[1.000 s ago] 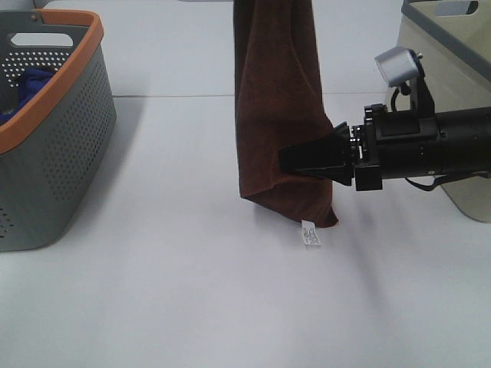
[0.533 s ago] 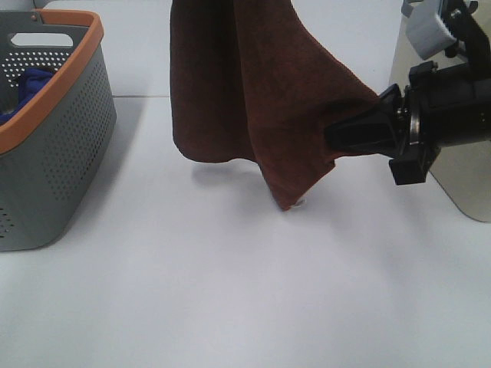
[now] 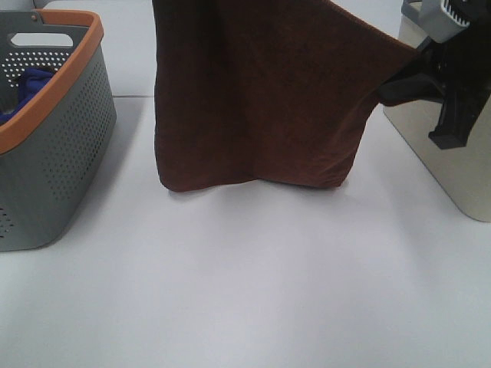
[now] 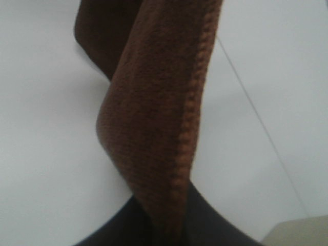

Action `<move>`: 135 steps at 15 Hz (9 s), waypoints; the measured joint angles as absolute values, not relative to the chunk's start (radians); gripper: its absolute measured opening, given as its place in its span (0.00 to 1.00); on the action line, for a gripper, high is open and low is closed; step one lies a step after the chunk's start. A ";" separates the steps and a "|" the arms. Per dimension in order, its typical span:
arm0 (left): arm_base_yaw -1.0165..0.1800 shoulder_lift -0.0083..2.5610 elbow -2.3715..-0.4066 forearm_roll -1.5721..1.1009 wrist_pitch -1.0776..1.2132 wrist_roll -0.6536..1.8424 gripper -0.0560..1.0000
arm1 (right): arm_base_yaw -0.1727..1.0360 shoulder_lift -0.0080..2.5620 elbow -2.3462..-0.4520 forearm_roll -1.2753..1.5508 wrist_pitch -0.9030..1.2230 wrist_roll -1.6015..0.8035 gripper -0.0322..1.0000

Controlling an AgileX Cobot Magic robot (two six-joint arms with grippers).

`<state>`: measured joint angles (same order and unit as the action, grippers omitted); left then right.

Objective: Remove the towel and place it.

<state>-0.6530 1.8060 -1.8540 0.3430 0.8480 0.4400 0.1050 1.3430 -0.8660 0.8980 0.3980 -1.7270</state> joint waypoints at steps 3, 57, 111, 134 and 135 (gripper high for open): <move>-0.637 1.898 -1.853 0.507 0.696 0.335 0.05 | 0.105 1.441 -0.957 0.876 0.276 -1.792 0.03; -0.447 2.219 -1.725 -0.202 1.213 0.712 0.05 | 0.108 1.921 -1.241 0.439 0.988 -1.139 0.03; -0.013 0.919 -1.211 0.083 1.224 0.045 0.80 | -0.217 0.388 -0.737 0.163 1.090 -0.229 0.95; -0.013 -0.006 -0.508 -0.056 1.059 0.123 0.80 | -0.119 -0.004 -0.507 0.206 1.081 -0.290 0.95; -0.013 -0.006 -0.508 -0.064 1.059 0.123 0.80 | -0.119 -0.005 -0.506 0.206 1.080 -0.290 0.95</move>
<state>-0.0130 -0.0060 -0.5080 -0.0640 1.0590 0.1230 -0.1190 -0.0050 -0.5060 0.2060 1.0800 -0.2900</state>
